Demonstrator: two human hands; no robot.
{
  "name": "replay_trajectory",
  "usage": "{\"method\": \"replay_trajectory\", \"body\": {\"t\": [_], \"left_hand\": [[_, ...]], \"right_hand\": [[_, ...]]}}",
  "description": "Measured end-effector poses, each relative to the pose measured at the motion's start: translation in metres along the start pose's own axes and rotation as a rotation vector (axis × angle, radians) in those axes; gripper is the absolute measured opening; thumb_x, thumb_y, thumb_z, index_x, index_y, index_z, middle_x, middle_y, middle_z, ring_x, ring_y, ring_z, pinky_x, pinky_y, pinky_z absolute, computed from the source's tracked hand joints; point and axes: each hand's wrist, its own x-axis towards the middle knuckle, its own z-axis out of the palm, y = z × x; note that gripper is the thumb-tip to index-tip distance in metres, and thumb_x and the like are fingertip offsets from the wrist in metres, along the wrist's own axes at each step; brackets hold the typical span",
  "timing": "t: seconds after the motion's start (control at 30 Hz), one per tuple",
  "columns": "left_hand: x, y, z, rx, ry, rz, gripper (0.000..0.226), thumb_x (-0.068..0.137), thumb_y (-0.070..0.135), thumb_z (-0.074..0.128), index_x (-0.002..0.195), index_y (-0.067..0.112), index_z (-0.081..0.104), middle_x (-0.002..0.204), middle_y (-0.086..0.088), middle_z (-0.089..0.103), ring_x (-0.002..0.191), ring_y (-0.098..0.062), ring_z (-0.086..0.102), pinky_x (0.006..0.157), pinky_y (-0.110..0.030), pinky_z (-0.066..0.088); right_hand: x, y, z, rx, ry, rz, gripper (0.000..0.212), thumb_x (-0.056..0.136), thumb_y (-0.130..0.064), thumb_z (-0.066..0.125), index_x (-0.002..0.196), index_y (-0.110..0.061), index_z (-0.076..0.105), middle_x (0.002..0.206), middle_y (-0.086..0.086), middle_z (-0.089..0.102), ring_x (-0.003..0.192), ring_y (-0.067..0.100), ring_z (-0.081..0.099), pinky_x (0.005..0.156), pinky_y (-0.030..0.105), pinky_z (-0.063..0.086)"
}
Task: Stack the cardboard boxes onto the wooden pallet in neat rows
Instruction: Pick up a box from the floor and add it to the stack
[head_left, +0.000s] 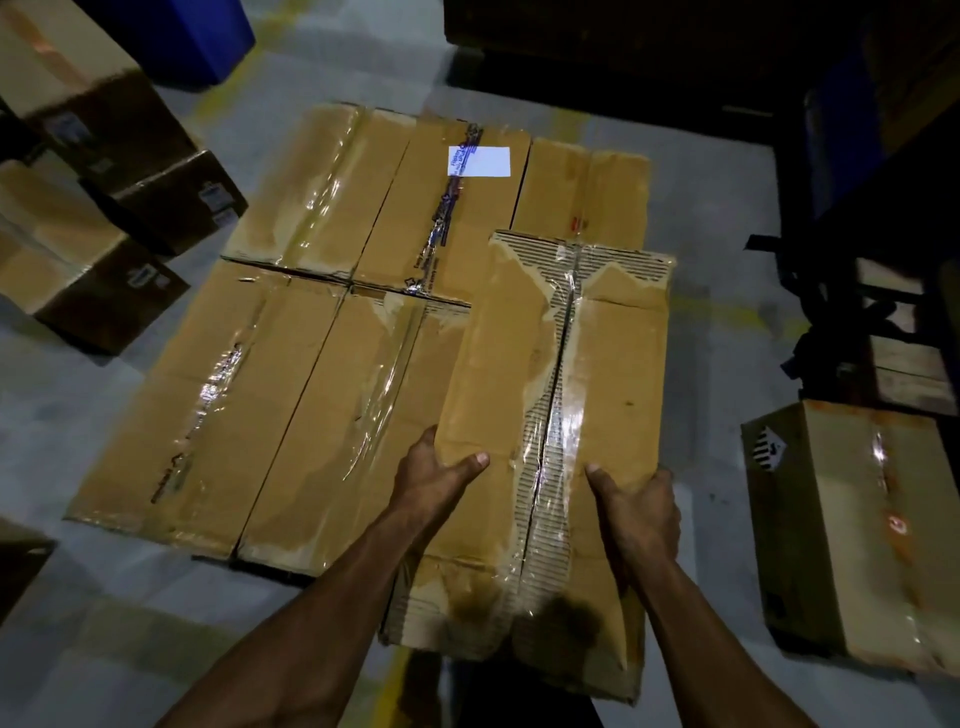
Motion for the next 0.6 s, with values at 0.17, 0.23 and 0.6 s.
{"method": "replay_trajectory", "body": {"t": [0.17,0.23,0.6], "left_hand": [[-0.016,0.012,-0.011,0.169,-0.034,-0.033,0.092,0.063,0.069,0.073,0.138,0.021,0.049,0.120,-0.001,0.069,0.107,-0.024,0.066,0.094,-0.046,0.056],[-0.032,0.014,-0.013,0.302,-0.046,0.006,0.109,0.063,0.075,0.066,0.152,0.023,0.029,0.140,-0.005,0.058,0.121,-0.028,0.060,0.099,-0.047,0.052],[-0.089,-0.038,-0.053,0.964,-0.343,0.363,0.112,0.086,0.069,0.058,0.160,0.021,-0.010,0.168,-0.009,-0.015,0.155,-0.029,0.008,0.122,-0.039,0.018]], "right_hand": [[-0.014,-0.009,-0.003,-0.091,-0.014,-0.024,0.093,0.081,-0.059,0.068,0.149,-0.019,0.021,0.146,0.012,0.041,0.128,0.039,0.046,0.103,0.055,0.041],[-0.034,-0.008,-0.003,-0.221,-0.030,-0.067,0.095,0.088,-0.055,0.062,0.156,-0.019,0.004,0.158,0.011,0.022,0.136,0.039,0.035,0.105,0.054,0.037],[-0.137,0.066,0.011,-0.768,-0.102,-0.173,0.113,0.078,-0.082,0.046,0.156,-0.024,-0.013,0.160,0.017,-0.023,0.149,0.037,-0.008,0.118,0.051,0.016]]}}
